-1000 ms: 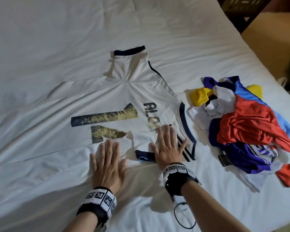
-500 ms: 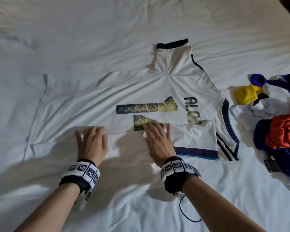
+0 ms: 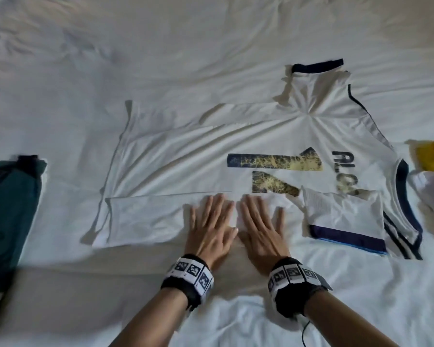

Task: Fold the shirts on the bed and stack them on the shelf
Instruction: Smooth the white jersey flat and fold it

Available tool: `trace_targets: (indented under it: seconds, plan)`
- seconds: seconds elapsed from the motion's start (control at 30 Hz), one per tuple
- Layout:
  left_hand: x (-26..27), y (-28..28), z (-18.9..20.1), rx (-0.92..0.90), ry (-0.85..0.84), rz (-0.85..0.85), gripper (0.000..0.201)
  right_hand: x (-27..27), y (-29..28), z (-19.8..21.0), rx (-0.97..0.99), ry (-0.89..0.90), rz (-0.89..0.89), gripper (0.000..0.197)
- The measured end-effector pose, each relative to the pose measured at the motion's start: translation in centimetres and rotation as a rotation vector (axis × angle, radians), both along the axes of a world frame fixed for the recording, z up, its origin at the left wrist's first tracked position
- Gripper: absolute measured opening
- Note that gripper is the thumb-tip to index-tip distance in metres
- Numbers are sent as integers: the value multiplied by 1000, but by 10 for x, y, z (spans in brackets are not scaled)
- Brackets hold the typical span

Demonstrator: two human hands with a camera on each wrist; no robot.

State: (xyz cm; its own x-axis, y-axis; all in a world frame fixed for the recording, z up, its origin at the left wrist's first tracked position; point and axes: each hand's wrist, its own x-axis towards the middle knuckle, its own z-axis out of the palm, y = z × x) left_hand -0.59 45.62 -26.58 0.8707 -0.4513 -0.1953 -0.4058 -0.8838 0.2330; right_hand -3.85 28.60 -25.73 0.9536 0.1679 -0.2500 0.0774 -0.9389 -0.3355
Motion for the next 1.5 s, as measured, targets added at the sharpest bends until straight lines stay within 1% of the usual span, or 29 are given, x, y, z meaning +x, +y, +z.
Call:
trace_targets:
  seconds: [0.1, 0.2, 0.27, 0.3, 0.33, 0.4, 0.47, 0.53, 0.6, 0.67, 0.8, 0.9, 1.0, 1.1, 1.17, 1.27, 1.3, 1.33, 1.4, 1.43, 1.5]
  plan:
    - [11, 52, -2, 85, 53, 194, 61, -4, 0, -11, -52, 18, -42, 65]
    - [35, 120, 2, 198, 119, 486, 60, -1, 1, -9, -35, 68, -38, 66]
    - [52, 144, 18, 245, 207, 615, 58, 0, 2, -2, -5, 78, -33, 66]
    - [58, 143, 27, 228, 227, 634, 59, 1, 3, 2, 19, 80, -33, 65]
    - [65, 135, 35, 196, 211, 613, 61, 5, 2, 7, 47, 63, -48, 64]
    - [82, 104, 51, 140, 167, 515, 61, 23, -4, 24, 92, -23, -114, 62]
    - [106, 66, 64, 85, 158, 432, 61, 57, -19, 42, 127, -90, -192, 63]
    - [134, 27, 72, 44, 159, 378, 62, 103, -43, 59, 130, -99, -256, 59]
    - [163, -8, 76, 22, 163, 306, 61, 150, -73, 72, 81, -103, -302, 53]
    - [191, -39, 77, -7, 138, 248, 56, 193, -103, 77, 12, -100, -330, 52]
    - [237, -85, 71, -81, 36, 185, 47, 265, -157, 75, -93, -122, -323, 53]
    - [262, -106, 62, -69, -34, 144, 43, 310, -186, 66, -187, -119, -265, 53]
    - [277, -117, 54, -51, -69, 109, 41, 344, -205, 56, -228, -110, -209, 55]
    - [285, -123, 45, -52, -73, 82, 36, 366, -216, 51, -282, -23, -190, 58]
    - [288, -124, 39, -41, -71, 91, 35, 375, -221, 49, -332, 22, -173, 64]
    - [290, -124, 36, -6, -64, 103, 35, 384, -223, 48, -443, 52, -141, 80]
    - [292, -125, 36, -2, -66, 98, 34, 386, -223, 47, -468, 57, -148, 78]
    - [293, -126, 37, -10, -67, 94, 31, 387, -224, 47, -492, 54, -160, 69]
    - [293, -126, 43, -63, -66, 110, 23, 386, -226, 51, -569, 37, -160, 43]
    - [292, -126, 46, -86, -71, 130, 20, 384, -228, 55, -603, 20, -142, 34]
    - [289, -126, 53, -106, -100, 162, 17, 372, -235, 64, -623, -20, -108, 22]
